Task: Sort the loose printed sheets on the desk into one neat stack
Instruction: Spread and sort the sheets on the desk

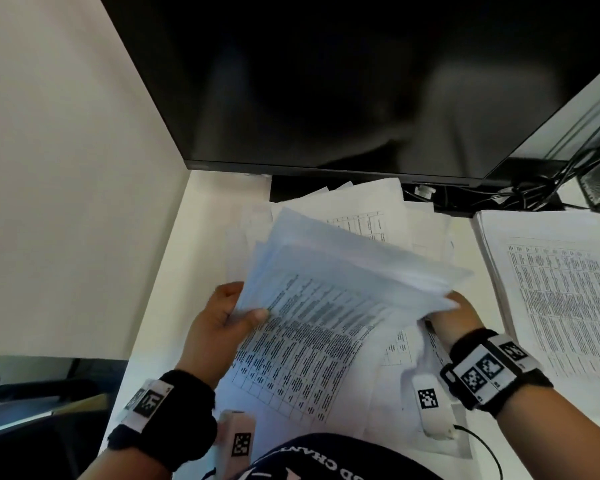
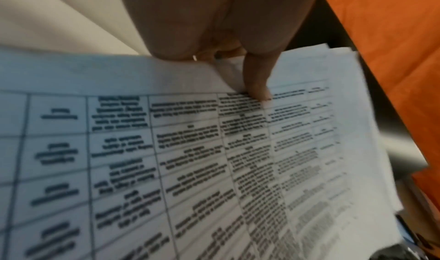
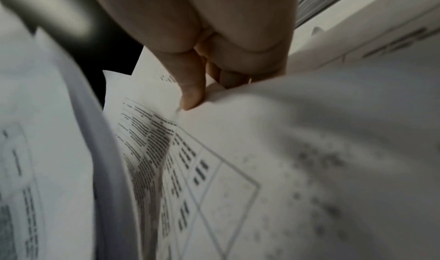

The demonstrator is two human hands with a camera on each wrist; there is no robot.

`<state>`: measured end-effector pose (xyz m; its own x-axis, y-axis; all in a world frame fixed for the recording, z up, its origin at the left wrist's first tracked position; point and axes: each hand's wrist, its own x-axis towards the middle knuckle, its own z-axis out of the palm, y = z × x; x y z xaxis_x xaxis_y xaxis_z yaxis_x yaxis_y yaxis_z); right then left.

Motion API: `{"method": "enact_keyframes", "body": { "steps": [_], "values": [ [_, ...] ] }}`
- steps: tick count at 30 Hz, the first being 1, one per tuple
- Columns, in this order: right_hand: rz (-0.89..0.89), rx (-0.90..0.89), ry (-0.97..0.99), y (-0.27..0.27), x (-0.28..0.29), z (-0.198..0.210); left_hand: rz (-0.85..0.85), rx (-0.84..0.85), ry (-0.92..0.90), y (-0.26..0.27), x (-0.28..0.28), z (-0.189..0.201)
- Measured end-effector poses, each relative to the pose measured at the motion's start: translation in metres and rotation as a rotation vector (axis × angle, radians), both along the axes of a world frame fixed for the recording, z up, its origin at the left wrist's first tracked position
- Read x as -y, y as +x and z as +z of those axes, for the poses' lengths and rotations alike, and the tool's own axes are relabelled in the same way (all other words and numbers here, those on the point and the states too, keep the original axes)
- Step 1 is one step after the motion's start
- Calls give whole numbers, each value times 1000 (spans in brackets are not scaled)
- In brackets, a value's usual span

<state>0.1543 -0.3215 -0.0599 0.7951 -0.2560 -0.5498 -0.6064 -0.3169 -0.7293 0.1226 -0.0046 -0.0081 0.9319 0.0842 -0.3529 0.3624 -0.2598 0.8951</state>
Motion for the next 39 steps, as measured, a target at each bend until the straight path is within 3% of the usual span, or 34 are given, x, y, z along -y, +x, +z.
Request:
{"method": "enact_keyframes", "body": {
  "steps": [3, 6, 13, 16, 20, 25, 28, 31, 34, 39],
  "values": [
    [-125, 83, 263, -5, 7, 2, 214, -11, -67, 4, 3, -7],
    [-152, 157, 412, -9, 20, -4, 300, -89, -185, 10, 9, -7],
    [-197, 179, 615, -12, 5, -1, 140, -165, -223, 33, 32, -8],
    [-227, 116, 450, -12, -9, 1, 162, -126, -73, 37, 41, -24],
    [-246, -39, 203, -12, -18, 8, 151, -158, -54, 33, 55, -31],
    [75, -261, -201, -11, -26, -9, -158, -349, 282, 30, 61, -47],
    [160, -263, -239, -9, -28, -13, -335, -403, 351, 30, 65, -43],
    [242, -282, -271, -7, -24, -9, -371, -422, 354, 33, 61, -40],
    [263, -202, -350, -6, -17, 4, -362, -370, 293, 35, 51, -38],
    [23, 233, 1, -8, -26, 66, -207, -3, 135, 44, 42, 4]
  ]
}}
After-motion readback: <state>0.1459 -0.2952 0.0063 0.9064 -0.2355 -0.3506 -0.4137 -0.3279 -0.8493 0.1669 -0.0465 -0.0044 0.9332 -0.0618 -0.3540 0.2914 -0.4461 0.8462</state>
